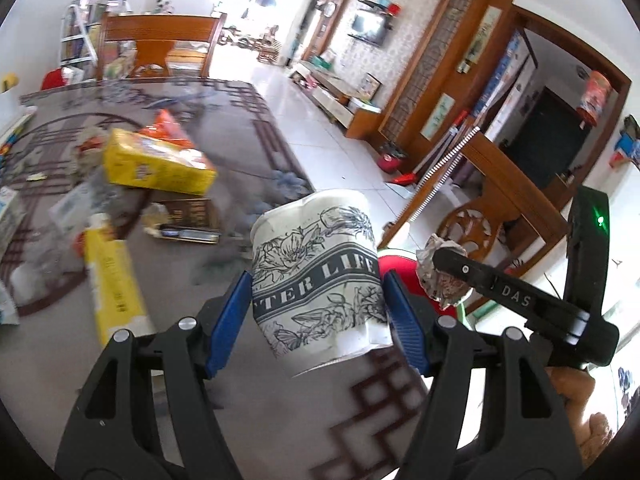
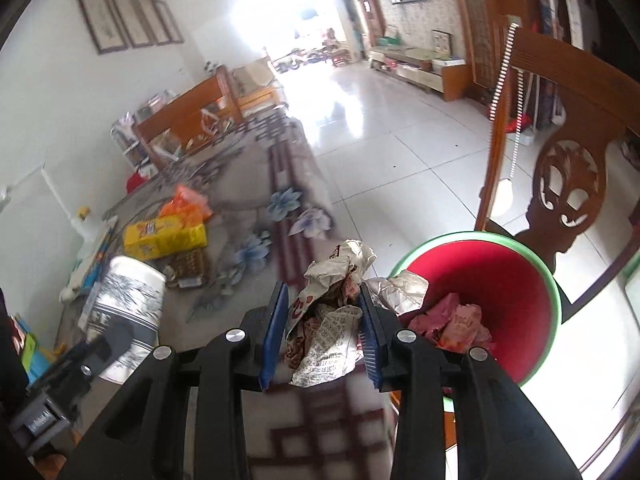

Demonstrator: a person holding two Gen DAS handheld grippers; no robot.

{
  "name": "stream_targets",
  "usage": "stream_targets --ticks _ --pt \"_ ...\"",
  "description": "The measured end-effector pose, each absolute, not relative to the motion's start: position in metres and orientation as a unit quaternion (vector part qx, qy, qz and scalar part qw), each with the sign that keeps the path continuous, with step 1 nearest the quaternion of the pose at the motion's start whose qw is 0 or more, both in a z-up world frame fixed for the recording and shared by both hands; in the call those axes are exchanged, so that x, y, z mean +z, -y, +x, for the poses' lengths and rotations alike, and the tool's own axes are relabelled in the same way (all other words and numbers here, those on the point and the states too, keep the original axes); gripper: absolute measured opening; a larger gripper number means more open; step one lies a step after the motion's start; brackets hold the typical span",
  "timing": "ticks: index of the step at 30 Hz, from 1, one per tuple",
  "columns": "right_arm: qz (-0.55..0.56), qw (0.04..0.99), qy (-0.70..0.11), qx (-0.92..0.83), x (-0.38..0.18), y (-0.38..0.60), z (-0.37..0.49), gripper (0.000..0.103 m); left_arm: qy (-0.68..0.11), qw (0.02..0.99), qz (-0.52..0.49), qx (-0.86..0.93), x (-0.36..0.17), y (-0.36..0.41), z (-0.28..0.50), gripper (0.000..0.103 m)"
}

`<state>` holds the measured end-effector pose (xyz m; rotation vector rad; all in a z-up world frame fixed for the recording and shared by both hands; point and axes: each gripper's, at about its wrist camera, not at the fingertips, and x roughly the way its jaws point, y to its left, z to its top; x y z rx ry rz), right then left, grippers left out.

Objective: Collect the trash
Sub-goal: 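Carry the paper cup and crumpled paper toward the red bucket, then open both tools over the red bucket to drop cup and paper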

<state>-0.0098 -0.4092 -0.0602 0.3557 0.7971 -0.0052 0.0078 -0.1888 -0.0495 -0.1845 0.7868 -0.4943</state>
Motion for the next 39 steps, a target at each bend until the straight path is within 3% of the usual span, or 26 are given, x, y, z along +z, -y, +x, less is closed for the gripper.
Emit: stream_targets --ticks 17,31,33,36,37,39 --pt "0.282 0.880 -0.374 -0.078 -0.068 0.497 -0.018 0.036 -0.409 0.855 -0.046 -0.315 -0.066 0.294 0.027 0.065" --pt "0.319 0.864 -0.374 -0.105 -0.078 0.517 -0.016 0.036 -0.453 0.826 -0.025 -0.334 -0.096 0.334 0.038 0.065" --pt "0.324 0.862 -0.374 -0.112 -0.079 0.520 -0.017 0.041 -0.458 0.821 -0.018 -0.340 -0.098 0.341 0.039 0.066" --pt "0.335 0.859 -0.365 -0.130 -0.079 0.526 -0.019 0.059 -0.460 0.820 -0.015 -0.341 -0.099 0.345 0.040 0.072" --pt "0.338 0.859 -0.360 -0.137 -0.078 0.528 -0.021 0.063 -0.461 0.818 -0.019 -0.342 -0.100 0.344 0.041 0.080" --pt "0.338 0.860 -0.352 -0.149 -0.077 0.531 -0.024 0.063 -0.461 0.818 -0.032 -0.341 -0.099 0.340 0.042 0.082"
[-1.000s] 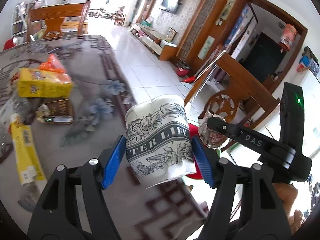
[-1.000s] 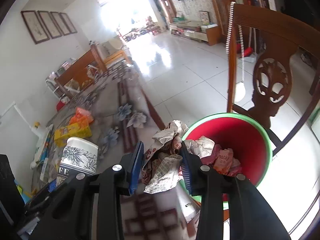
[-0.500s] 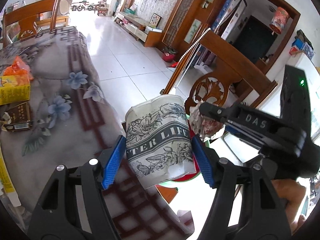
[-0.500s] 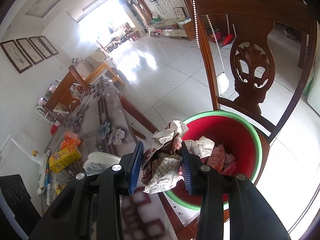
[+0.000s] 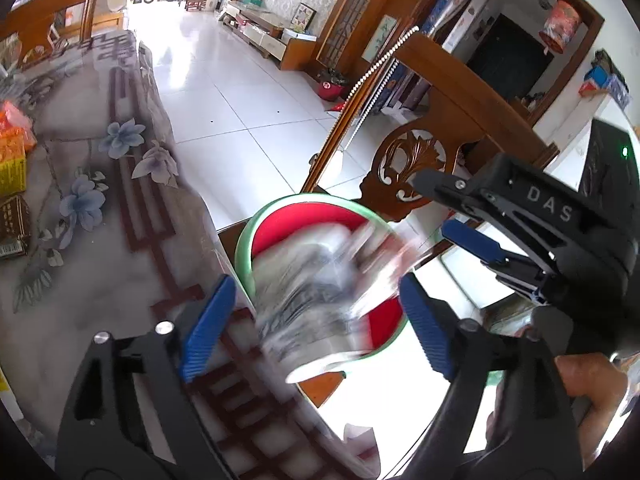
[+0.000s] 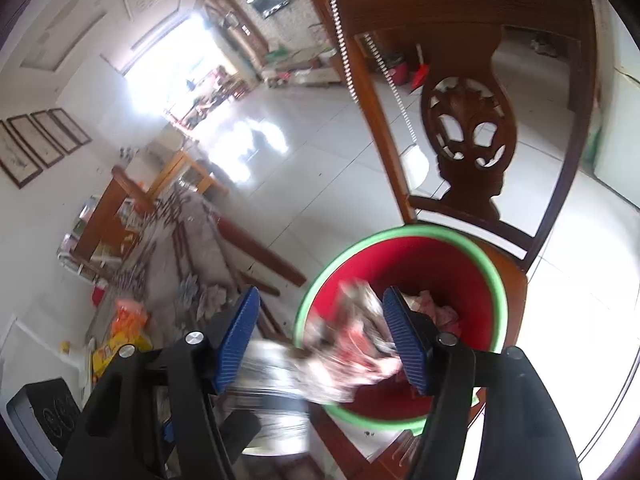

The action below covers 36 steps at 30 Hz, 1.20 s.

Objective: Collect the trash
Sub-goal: 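Open both tools over the red bucket to drop cup and paper, then move both open tools back over the table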

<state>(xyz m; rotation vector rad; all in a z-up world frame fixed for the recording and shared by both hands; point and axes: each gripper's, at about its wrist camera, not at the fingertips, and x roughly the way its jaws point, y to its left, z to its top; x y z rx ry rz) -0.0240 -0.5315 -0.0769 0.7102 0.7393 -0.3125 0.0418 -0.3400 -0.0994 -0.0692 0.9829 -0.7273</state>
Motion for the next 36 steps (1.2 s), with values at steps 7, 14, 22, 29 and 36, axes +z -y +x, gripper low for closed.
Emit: stream_targets --ticks 7,14,22,29,36 --pt "0.327 0.861 -0.359 -0.151 -0.077 0.529 -0.021 0.065 -0.459 0.822 -0.043 -0.336 -0.095 0.324 0.040 0.082" --pt "0.304 0.864 -0.376 -0.137 -0.077 0.510 -0.009 0.066 -0.431 0.850 -0.031 -0.302 -0.081 0.266 0.026 0.082" --pt "0.274 0.872 -0.394 -0.100 -0.068 0.462 0.015 0.068 -0.414 0.891 -0.007 -0.185 -0.068 0.134 0.018 0.083" --pt "0.218 0.880 -0.420 -0.035 -0.060 0.380 0.043 0.071 -0.451 0.889 -0.066 -0.037 -0.075 -0.017 0.018 0.088" --pt "0.193 0.871 -0.447 0.063 -0.062 0.292 0.057 0.072 -0.491 0.861 -0.126 0.037 -0.107 -0.095 0.023 0.088"
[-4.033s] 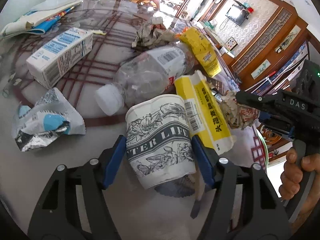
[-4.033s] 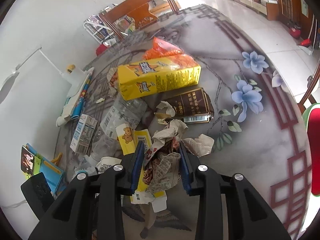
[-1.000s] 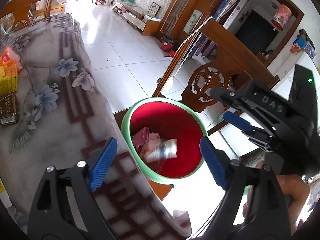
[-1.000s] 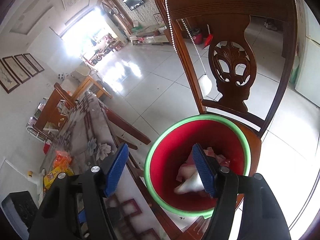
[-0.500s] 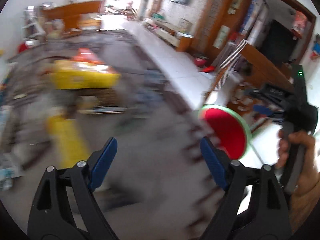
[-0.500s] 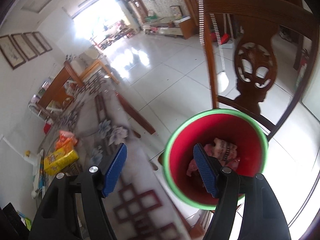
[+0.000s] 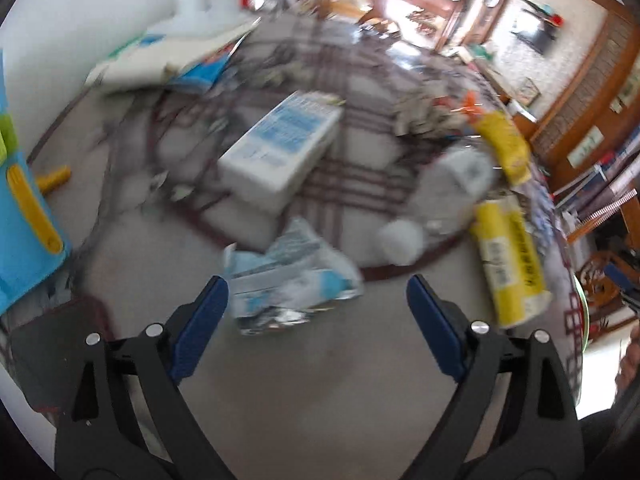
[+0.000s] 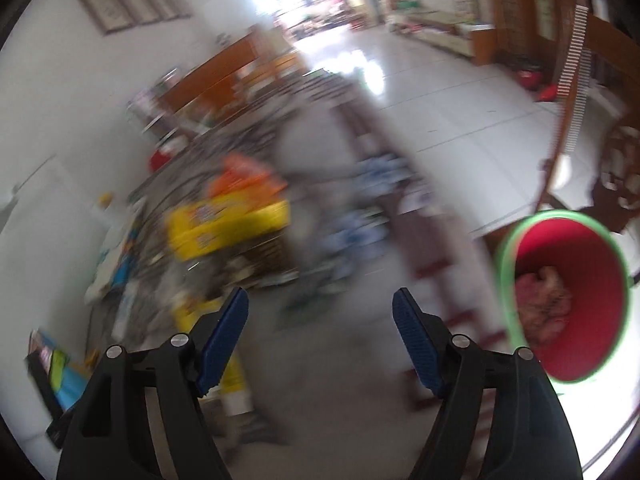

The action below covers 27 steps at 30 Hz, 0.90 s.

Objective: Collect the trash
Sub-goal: 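Move both open tools back over the table, then grasp yellow tissue pack with right tool while left tool grasps foil snack bag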

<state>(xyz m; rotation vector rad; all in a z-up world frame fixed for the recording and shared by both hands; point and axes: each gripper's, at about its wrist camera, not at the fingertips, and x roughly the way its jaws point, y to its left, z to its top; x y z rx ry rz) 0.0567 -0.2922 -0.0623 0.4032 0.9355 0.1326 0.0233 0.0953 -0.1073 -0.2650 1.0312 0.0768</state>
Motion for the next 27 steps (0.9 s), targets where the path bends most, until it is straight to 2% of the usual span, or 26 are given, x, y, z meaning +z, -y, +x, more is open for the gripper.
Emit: stream_targets --ticks 3,4,6,7,9,18,19,20,21,22,23,24,27 --pt "0.166 0.866 -0.462 0.099 -0.068 0.252 0.061 0.073 -0.517 0.844 -0.141 0.023 -0.126 -0.097 0.033 0.085" --pt "0.154 0.863 -0.468 0.111 -0.071 0.236 0.063 0.073 -0.523 0.839 -0.147 0.018 -0.131 -0.097 0.036 0.069" --pt "0.138 0.858 -0.478 0.125 -0.076 0.215 0.065 0.073 -0.516 0.845 -0.135 0.024 -0.130 -0.092 0.035 0.049" --pt "0.129 0.854 -0.485 0.136 -0.080 0.202 0.067 0.073 -0.518 0.845 -0.132 0.020 -0.130 -0.091 0.034 0.030" --pt "0.117 0.849 -0.492 0.151 -0.088 0.186 0.069 0.074 -0.521 0.840 -0.153 -0.007 -0.132 -0.091 0.032 0.019" --pt "0.045 0.840 -0.521 0.142 -0.122 0.138 0.086 0.074 -0.509 0.846 -0.160 -0.021 -0.125 -0.085 0.022 0.019" --pt "0.043 0.838 -0.526 0.140 -0.126 0.137 0.088 0.074 -0.510 0.845 -0.161 -0.022 -0.126 -0.086 0.021 0.021" --pt "0.041 0.834 -0.533 0.138 -0.131 0.135 0.090 0.073 -0.511 0.844 -0.162 -0.024 -0.127 -0.086 0.021 0.028" --pt "0.039 0.829 -0.542 0.136 -0.137 0.135 0.092 0.070 -0.511 0.844 -0.162 -0.024 -0.127 -0.085 0.021 0.033" --pt "0.037 0.823 -0.550 0.136 -0.142 0.134 0.093 0.061 -0.510 0.844 -0.162 -0.023 -0.126 -0.084 0.021 0.044" --pt "0.036 0.820 -0.555 0.137 -0.144 0.135 0.092 0.055 -0.506 0.847 -0.162 -0.023 -0.124 -0.083 0.019 0.050" --pt "0.031 0.821 -0.554 0.136 -0.144 0.135 0.091 0.044 -0.502 0.849 -0.161 -0.021 -0.122 -0.083 0.017 0.052" --pt "0.028 0.822 -0.550 0.146 -0.140 0.136 0.088 0.041 -0.490 0.858 -0.151 -0.018 -0.115 -0.081 0.012 0.054"
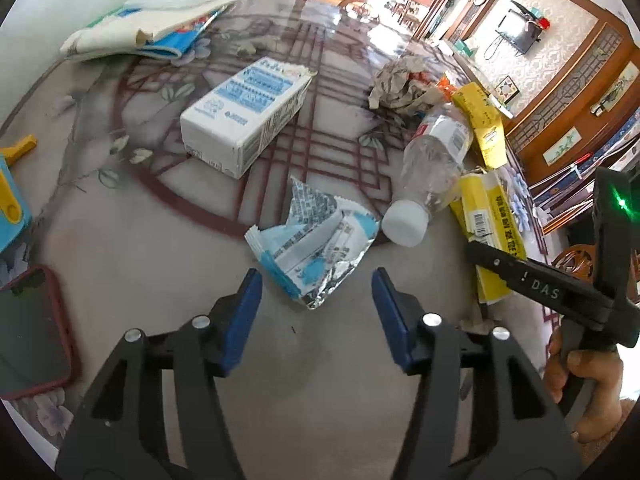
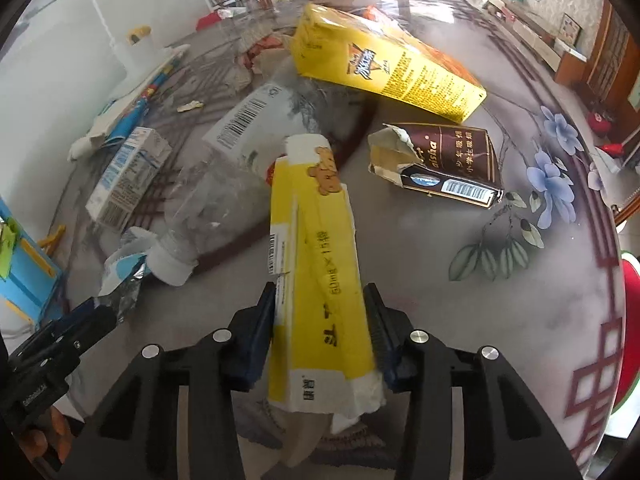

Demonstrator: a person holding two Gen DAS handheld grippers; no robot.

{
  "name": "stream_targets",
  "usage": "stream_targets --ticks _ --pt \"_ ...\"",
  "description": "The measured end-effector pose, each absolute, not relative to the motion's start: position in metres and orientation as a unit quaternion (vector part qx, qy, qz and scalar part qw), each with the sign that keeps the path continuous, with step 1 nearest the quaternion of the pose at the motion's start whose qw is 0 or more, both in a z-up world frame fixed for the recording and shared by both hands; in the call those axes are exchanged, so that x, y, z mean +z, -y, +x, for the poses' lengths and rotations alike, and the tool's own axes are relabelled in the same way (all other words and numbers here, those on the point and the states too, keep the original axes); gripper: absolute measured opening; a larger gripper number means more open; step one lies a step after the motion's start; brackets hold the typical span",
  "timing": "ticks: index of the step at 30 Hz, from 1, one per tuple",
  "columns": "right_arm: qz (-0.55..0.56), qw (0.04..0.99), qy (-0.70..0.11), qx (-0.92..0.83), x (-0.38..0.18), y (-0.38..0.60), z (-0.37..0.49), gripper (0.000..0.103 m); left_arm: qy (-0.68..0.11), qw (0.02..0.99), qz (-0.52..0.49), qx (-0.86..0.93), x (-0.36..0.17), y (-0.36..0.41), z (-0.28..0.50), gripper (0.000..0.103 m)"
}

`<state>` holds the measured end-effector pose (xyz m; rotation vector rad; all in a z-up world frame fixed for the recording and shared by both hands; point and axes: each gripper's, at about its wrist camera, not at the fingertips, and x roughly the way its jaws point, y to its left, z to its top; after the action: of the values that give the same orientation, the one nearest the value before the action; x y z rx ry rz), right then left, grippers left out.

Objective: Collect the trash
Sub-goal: 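Grasp yellow tissue pack with right tool while left tool grasps foil snack bag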

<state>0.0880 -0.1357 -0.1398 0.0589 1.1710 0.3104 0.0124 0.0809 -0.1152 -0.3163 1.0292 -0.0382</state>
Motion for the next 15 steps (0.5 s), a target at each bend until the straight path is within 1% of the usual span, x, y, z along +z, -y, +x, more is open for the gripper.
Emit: stream_targets --ticks 2,4,8,11,12,13,14,15 --pt "0.035 0.820 -0.551 0.151 -0.138 0.138 0.086 0.041 -0.485 0.864 -0.134 -0.011 -0.112 -0.079 0.013 0.060" --pt "0.048 0.818 -0.552 0.154 -0.136 0.143 0.085 0.041 -0.482 0.868 -0.121 -0.006 -0.110 -0.077 0.016 0.062" --pt "0.091 0.810 -0.555 0.167 -0.133 0.152 0.081 0.041 -0.484 0.871 -0.081 0.000 -0.113 -0.066 0.034 0.062" --pt "0.095 0.811 -0.552 0.171 -0.129 0.154 0.076 0.041 -0.497 0.865 -0.064 -0.004 -0.122 -0.059 0.040 0.062" --pt "0.094 0.811 -0.551 0.173 -0.128 0.155 0.075 0.041 -0.504 0.861 -0.070 -0.009 -0.127 -0.059 0.041 0.061" --pt "0.095 0.811 -0.550 0.175 -0.127 0.155 0.073 0.041 -0.507 0.859 -0.076 -0.012 -0.129 -0.060 0.041 0.055" --pt "0.095 0.812 -0.548 0.179 -0.125 0.154 0.072 0.041 -0.510 0.856 -0.084 -0.014 -0.131 -0.061 0.041 0.047" --pt "0.095 0.812 -0.546 0.181 -0.124 0.153 0.070 0.041 -0.511 0.855 -0.090 -0.013 -0.132 -0.063 0.040 0.044"
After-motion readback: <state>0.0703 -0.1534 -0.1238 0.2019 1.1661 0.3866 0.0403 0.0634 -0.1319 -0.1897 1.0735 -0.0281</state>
